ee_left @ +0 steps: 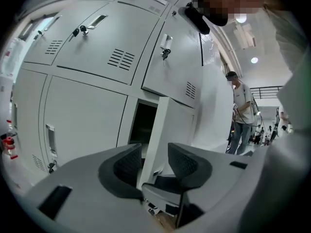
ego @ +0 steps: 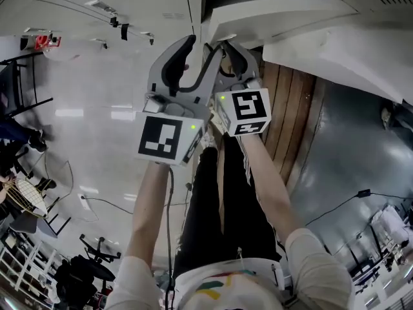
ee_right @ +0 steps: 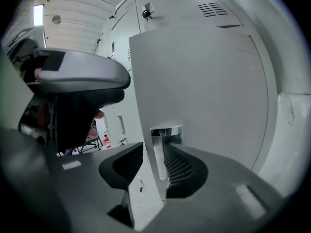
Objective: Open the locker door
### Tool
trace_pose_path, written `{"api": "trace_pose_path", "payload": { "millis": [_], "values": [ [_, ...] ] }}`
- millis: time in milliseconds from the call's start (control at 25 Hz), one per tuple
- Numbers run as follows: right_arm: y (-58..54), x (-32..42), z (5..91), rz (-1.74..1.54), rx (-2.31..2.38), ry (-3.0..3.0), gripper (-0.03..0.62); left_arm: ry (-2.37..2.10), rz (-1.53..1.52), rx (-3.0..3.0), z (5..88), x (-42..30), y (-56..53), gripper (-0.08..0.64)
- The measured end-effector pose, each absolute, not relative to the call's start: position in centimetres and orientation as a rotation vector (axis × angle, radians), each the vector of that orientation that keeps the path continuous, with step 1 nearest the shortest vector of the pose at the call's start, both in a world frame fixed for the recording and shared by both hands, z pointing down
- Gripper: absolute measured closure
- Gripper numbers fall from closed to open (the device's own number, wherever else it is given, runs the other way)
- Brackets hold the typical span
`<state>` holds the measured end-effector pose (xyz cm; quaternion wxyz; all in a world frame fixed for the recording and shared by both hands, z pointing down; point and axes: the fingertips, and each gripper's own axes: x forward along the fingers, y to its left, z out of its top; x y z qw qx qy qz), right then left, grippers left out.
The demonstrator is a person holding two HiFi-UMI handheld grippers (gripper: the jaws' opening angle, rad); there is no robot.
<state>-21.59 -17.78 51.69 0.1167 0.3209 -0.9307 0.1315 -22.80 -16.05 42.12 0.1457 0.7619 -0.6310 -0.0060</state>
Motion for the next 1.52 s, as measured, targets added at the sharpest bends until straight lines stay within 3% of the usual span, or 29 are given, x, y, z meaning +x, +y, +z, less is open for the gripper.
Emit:
{"api": "trace_pose_path", "payload": {
  "millis": [880,1520],
  "values": [
    [-14.7,-18.4,51.2,0.351,0.862,-2.735,0.463,-1.528,0.031,2.327,42.7,-19.7,-16.4,0.425],
    [-10.7,-10.5,49.2,0.284,0.896,-2.654,0.464,-1.457,0.065,2.332,43.1,-14.3,-12.4,0.434]
  ]
}}
